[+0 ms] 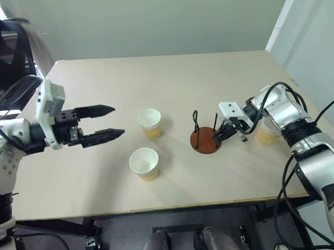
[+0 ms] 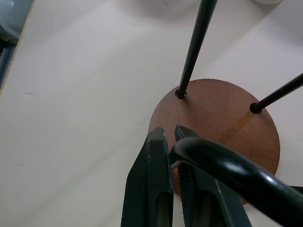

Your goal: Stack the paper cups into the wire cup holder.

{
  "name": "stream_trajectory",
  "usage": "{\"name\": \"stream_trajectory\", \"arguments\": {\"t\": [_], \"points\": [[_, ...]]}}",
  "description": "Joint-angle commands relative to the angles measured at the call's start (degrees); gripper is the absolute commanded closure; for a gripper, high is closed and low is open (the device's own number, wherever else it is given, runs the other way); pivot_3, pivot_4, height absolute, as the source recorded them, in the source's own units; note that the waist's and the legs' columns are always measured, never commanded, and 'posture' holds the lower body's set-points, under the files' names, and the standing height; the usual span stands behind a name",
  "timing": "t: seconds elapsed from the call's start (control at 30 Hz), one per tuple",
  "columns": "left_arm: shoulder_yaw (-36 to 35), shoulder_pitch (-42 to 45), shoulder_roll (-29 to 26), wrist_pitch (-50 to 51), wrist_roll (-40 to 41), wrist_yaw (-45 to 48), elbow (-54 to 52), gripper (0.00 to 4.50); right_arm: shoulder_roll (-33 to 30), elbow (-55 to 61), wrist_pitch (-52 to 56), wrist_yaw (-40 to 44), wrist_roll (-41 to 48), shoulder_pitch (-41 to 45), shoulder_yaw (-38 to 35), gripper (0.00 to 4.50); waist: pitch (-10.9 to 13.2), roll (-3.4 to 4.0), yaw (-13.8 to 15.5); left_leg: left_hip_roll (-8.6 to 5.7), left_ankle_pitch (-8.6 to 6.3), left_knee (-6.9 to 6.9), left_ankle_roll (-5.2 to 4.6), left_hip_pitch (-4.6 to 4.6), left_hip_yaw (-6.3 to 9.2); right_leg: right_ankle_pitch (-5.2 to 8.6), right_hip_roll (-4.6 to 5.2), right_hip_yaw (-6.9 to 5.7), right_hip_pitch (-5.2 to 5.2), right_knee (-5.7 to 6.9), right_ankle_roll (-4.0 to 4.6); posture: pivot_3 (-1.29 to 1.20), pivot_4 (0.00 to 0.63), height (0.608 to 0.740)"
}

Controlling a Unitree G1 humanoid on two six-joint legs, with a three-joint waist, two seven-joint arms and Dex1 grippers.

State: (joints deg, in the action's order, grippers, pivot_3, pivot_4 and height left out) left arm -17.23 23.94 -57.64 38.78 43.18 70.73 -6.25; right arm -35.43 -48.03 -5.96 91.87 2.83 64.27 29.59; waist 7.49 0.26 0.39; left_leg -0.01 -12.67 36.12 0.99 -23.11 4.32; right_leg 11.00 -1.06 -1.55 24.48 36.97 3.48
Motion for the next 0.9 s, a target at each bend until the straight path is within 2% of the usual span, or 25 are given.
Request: {"name": "stream_trajectory", "arguments": {"t": [0.03, 0.2, 0.4, 0.53, 0.77, 0.9], "points": [[0.34, -1.16, -2.08, 1.47, 1.79, 2.70, -4.37, 0.00, 0.55, -1.06, -0.92, 0.63, -1.81, 0.46, 0.09, 4.45, 0.00, -0.01, -0.02, 0.00, -0.01, 0.00, 0.01, 0.00, 0.00, 0.01, 0.00, 0.00, 0.00, 0.00, 0.01, 0.00, 0.150, 0.740], [2.61, -2.29, -4.18, -0.28, -0.93, 5.63, -4.37, 0.00, 0.86, -1.91, -1.14, 0.63, -1.89, 0.81, 0.13, 4.45, 0.00, -0.01, -0.05, 0.01, -0.07, 0.00, 0.14, 0.07, 0.00, 0.16, 0.00, 0.00, -0.01, 0.06, 0.30, 0.00, 0.150, 0.740], [3.45, -0.64, -4.03, -0.60, -1.52, 5.88, -3.28, 0.00, 0.68, -2.13, -1.49, 0.63, -2.51, 0.69, 0.47, 4.45, -0.01, -0.01, -0.05, 0.02, -0.09, 0.00, 0.20, 0.08, 0.00, 0.23, 0.00, 0.00, -0.05, 0.05, 0.46, 0.00, 0.150, 0.740], [3.48, -0.48, -3.64, -0.75, -1.56, 5.66, -3.21, 0.00, 1.23, -2.65, -2.26, 0.62, -4.13, 0.54, -1.19, 3.45, 0.00, 0.00, -0.05, 0.03, -0.10, 0.00, 0.21, 0.06, 0.00, 0.23, 0.00, -0.01, -0.04, 0.04, 0.45, 0.00, 0.150, 0.740], [3.40, 0.14, -2.76, -0.68, -1.54, 4.95, -3.12, 0.00, 1.54, -3.88, -3.35, -0.18, -6.62, 0.94, -2.71, 1.08, 0.01, 0.01, -0.05, 0.02, -0.14, 0.00, 0.22, 0.00, 0.00, 0.07, 0.00, -0.01, 0.01, 0.01, 0.19, 0.00, 0.150, 0.740], [3.57, 0.50, -2.30, -0.81, -1.73, 4.76, -2.99, 0.00, 0.45, -5.72, -4.06, -1.35, -8.17, 2.52, -3.65, 1.08, 0.01, 0.01, -0.04, 0.02, -0.14, 0.00, 0.22, -0.01, 0.00, 0.07, 0.00, -0.01, 0.01, 0.00, 0.19, 0.00, 0.150, 0.740]]}}
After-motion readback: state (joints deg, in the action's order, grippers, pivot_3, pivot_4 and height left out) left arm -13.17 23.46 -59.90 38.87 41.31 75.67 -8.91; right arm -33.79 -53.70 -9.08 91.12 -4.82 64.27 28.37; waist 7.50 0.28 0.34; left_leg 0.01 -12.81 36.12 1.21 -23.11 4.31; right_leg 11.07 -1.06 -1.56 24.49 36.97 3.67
